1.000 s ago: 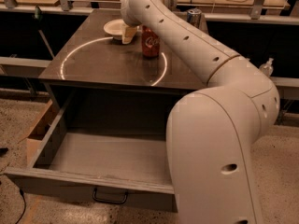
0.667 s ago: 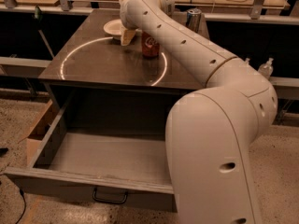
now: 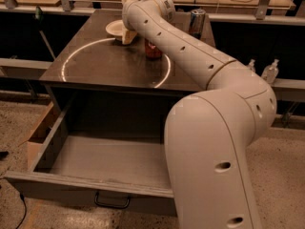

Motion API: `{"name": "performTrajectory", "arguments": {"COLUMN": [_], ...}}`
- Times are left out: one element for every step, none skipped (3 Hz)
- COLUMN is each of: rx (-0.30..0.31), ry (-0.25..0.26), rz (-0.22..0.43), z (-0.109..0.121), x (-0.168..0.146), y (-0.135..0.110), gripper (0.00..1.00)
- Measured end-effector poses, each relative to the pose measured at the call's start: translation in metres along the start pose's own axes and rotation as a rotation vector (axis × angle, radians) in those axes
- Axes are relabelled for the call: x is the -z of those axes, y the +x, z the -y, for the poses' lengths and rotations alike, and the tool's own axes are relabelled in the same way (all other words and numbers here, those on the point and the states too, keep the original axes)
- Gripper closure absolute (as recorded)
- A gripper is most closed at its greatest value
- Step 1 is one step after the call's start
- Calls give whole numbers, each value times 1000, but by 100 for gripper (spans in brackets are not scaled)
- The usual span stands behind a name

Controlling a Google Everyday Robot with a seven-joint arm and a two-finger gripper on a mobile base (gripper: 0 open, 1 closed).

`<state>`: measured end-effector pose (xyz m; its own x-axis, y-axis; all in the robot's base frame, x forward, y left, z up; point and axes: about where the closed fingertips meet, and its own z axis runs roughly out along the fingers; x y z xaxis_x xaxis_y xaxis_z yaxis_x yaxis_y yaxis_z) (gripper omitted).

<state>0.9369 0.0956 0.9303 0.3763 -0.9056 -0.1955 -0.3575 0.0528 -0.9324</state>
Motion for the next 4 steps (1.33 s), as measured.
{"name": "performTrajectory", "arguments": {"rx": [2, 8, 17, 35], "ry": [-2, -12, -28, -49], "rz": [-5, -4, 2, 14], "z": [-3, -8, -16, -22], "x": [-2, -5, -8, -9], "y": [2, 2, 0, -4], "gripper": [0, 12, 34, 57]}}
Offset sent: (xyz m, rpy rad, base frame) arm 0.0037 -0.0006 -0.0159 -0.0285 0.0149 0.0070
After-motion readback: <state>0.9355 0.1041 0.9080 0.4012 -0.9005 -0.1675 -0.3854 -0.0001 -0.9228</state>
